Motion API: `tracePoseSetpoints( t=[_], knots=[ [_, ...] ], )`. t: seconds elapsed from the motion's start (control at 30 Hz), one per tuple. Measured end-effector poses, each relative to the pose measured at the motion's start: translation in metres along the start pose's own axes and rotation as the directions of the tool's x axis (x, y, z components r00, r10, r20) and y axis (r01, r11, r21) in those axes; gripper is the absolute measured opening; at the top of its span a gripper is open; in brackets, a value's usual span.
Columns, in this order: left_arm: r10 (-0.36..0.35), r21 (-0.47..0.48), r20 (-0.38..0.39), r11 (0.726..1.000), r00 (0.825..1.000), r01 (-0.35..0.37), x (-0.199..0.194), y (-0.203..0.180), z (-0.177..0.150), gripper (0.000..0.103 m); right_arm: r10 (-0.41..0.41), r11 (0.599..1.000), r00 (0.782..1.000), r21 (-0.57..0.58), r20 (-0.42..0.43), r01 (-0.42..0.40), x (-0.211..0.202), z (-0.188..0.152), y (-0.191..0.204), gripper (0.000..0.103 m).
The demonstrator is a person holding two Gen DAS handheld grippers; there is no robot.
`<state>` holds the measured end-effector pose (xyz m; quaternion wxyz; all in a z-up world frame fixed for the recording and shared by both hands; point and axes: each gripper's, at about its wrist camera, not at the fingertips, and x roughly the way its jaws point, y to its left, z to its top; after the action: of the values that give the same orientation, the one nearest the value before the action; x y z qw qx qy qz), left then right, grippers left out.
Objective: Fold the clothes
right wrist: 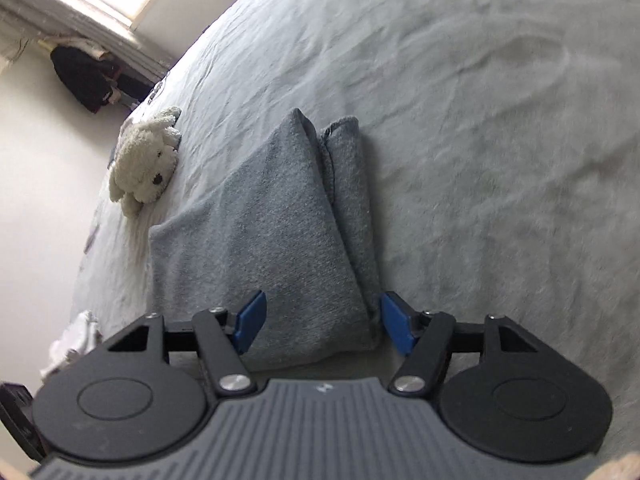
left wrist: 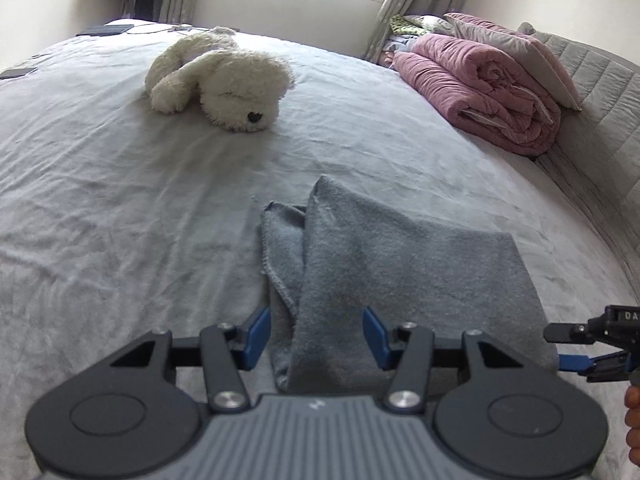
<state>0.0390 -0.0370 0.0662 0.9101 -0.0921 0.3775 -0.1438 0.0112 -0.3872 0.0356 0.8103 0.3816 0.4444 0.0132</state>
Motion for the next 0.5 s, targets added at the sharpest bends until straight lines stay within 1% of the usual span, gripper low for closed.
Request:
tracePoseSetpoints(
  t=[0.07, 0.13, 0.2, 0.27, 0.33, 0.37, 0.5],
  knots=[
    [-0.008, 0.011, 0.001, 1.0, 1.0, 0.008, 0.0, -0.003, -0.001, 0.051, 0.022, 0.998, 1.0, 0.05, -0.008, -0.022, 0.001, -0.001, -0.003, 0.067],
    [-0.017, 0.021, 0.001, 1.0, 1.0, 0.017, 0.001, -0.005, -0.003, 0.051, 0.026, 0.997, 1.0, 0.07, -0.004, -0.026, -0.001, -0.003, -0.005, 0.067],
    [-0.025, 0.032, 0.001, 0.999, 1.0, 0.025, 0.001, -0.008, -0.004, 0.051, 0.022, 0.995, 1.0, 0.101, 0.004, -0.022, -0.005, -0.007, -0.009, 0.065],
    [-0.034, 0.042, 0.002, 0.999, 0.999, 0.034, 0.002, -0.011, -0.005, 0.051, 0.025, 0.99, 1.0, 0.138, 0.01, -0.026, -0.014, -0.014, -0.015, 0.065],
    [-0.042, 0.053, 0.002, 0.998, 0.999, 0.042, 0.002, -0.013, -0.006, 0.051, 0.045, 0.986, 0.999, 0.157, 0.01, -0.046, -0.016, -0.017, -0.021, 0.065],
    [-0.046, 0.058, 0.002, 0.997, 0.999, 0.046, 0.003, -0.015, -0.007, 0.051, 0.056, 0.984, 0.998, 0.168, 0.012, -0.057, -0.014, -0.017, -0.024, 0.067],
    [-0.067, 0.093, 0.003, 0.993, 0.998, 0.067, 0.007, -0.027, -0.011, 0.051, 0.092, 0.97, 0.993, 0.218, 0.076, -0.107, -0.01, -0.022, -0.028, 0.068]
  ],
)
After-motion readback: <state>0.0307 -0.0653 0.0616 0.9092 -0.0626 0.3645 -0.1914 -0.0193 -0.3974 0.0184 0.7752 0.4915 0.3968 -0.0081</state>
